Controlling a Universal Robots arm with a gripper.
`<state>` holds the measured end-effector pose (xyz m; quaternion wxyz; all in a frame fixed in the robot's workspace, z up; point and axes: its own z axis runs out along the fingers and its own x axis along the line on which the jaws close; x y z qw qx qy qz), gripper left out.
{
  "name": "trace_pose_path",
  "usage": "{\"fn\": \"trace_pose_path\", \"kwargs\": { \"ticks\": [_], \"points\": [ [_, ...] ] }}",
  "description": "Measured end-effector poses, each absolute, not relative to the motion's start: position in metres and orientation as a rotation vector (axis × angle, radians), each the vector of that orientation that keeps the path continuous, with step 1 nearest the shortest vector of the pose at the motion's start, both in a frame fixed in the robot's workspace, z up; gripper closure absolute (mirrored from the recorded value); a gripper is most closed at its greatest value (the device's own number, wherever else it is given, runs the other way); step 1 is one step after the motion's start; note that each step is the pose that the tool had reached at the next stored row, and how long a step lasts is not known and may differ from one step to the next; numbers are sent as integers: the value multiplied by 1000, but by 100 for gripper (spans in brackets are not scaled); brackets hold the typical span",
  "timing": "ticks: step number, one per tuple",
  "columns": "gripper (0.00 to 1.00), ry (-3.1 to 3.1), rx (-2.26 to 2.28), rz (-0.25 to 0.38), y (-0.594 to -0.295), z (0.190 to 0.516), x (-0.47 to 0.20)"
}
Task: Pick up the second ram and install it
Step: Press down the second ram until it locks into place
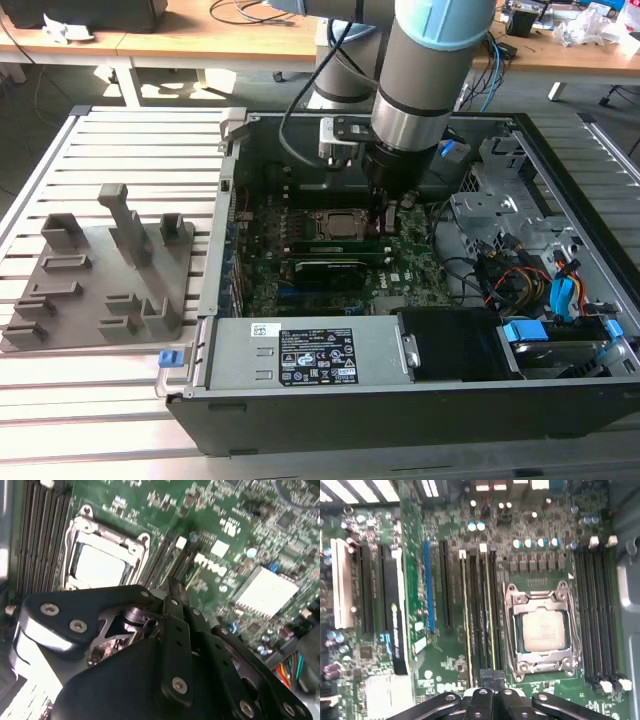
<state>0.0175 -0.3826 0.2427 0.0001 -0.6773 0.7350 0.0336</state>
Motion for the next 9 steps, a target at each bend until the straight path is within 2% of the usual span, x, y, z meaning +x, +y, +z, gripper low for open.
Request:
{"fn": "trace_pose_path", "kwargs": {
  "ticks": [5,9],
  "points": [
    [89,2317,-2134,121,-380,227,26],
    [89,2314,-2132,117,-380,236,3]
  ]
}}
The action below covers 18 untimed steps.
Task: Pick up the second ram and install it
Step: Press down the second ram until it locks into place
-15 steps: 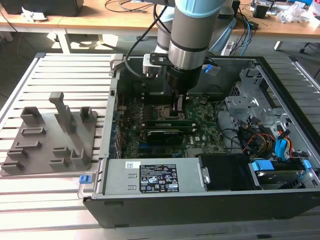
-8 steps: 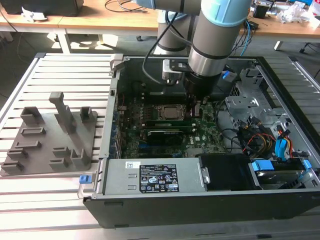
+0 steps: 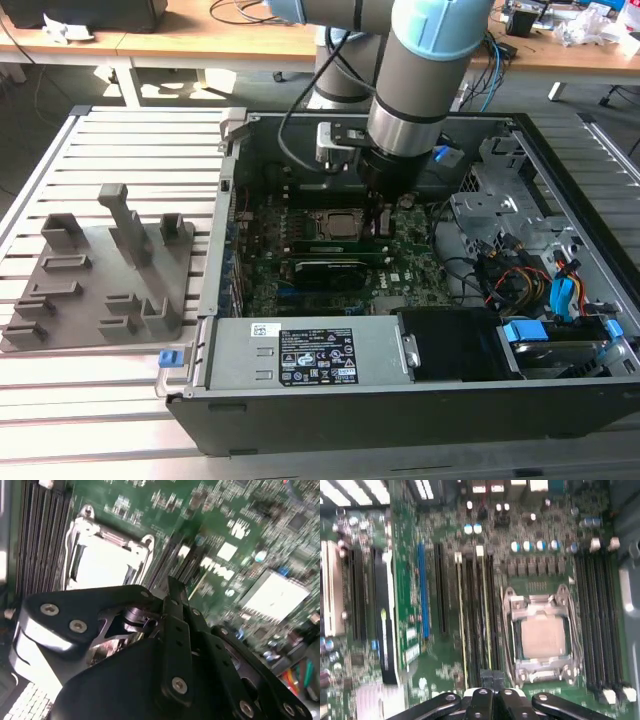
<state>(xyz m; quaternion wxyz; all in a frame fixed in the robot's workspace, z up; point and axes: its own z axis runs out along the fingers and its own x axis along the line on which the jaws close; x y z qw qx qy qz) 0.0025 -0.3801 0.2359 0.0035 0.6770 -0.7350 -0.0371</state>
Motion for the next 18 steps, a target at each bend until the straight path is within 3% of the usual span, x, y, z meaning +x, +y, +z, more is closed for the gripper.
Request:
{"fn": "trace_pose_path", "kwargs": {
  "ticks": [10,18],
  "points": [
    [89,-2307,2125,-111,-380,234,-73],
    [89,-2307,2125,-111,-380,233,-70]
  ]
}}
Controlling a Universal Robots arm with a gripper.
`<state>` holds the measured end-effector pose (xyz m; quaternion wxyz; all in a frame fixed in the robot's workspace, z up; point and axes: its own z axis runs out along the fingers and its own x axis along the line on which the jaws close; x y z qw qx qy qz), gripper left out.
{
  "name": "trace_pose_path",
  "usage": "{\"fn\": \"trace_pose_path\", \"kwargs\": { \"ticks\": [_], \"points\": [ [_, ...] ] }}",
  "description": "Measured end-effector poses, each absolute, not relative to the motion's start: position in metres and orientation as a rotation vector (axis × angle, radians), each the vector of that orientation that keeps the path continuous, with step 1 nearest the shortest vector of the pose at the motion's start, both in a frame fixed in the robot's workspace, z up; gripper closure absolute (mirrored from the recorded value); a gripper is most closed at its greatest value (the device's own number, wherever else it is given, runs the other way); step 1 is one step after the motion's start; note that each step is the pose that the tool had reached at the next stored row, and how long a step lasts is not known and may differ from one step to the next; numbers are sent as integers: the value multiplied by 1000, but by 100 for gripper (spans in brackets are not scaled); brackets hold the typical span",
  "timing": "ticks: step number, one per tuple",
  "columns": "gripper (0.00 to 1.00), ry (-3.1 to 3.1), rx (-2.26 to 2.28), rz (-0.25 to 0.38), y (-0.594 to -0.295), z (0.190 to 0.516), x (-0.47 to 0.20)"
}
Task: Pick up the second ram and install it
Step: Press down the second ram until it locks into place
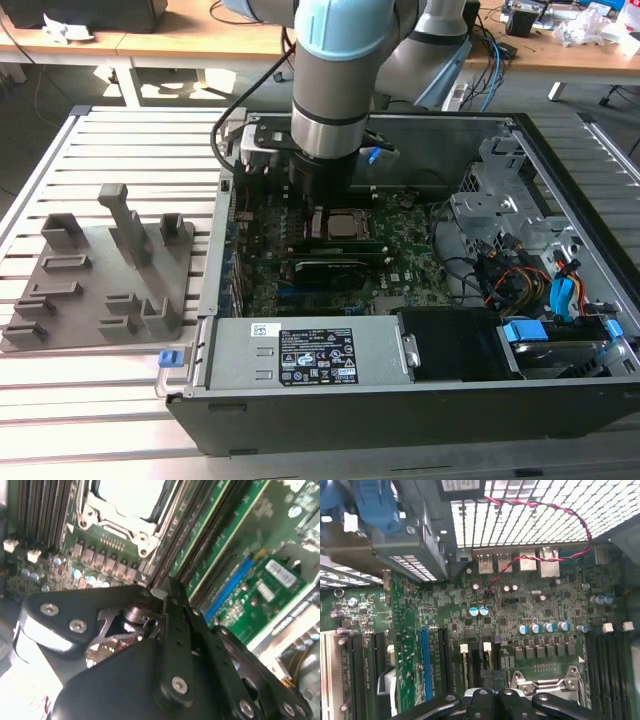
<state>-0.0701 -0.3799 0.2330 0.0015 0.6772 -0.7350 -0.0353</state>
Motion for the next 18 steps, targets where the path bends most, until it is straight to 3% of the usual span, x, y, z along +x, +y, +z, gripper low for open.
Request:
{"fn": "trace_pose_path", "kwargs": {
  "ticks": [4,10,18],
  "points": [
    [89,-2303,2122,-116,-379,234,-33],
    [89,-2305,2121,-117,-376,276,-33],
    [89,-2305,2122,-118,-376,277,-33]
  ]
}}
